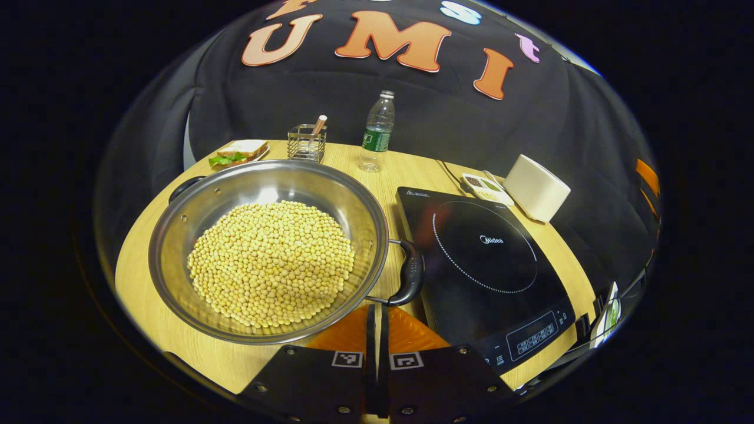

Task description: First push the handle of the pot to place it horizontally, then grasp the pot with both hands and set it on the induction cooktop.

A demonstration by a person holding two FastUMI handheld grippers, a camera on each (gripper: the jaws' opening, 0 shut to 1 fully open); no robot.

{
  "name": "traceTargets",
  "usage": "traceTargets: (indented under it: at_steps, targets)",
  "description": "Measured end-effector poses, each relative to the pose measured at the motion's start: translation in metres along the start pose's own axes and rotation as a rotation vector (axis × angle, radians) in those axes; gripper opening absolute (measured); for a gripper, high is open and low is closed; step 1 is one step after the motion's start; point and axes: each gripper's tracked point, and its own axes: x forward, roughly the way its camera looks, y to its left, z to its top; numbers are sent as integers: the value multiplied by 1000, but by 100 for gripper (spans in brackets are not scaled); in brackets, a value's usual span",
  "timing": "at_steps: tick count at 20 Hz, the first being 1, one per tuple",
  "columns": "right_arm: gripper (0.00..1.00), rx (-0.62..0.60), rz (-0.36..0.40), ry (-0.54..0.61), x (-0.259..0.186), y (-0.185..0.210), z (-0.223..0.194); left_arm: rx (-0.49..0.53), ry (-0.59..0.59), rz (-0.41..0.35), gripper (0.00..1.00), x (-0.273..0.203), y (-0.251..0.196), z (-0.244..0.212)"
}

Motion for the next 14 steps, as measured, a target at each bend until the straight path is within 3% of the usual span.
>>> traceTargets:
  at_steps: [11,12,14]
  targets:
    - [94,5,-29,33,6,-14,-15,21,5,-18,2,26,-15,19]
    - [99,3,-32,33,6,-15,-15,22,5,-20,2,28,-15,21]
    - [94,2,-36,31,5,-15,-14,20,4,-23,2,32,-17,24]
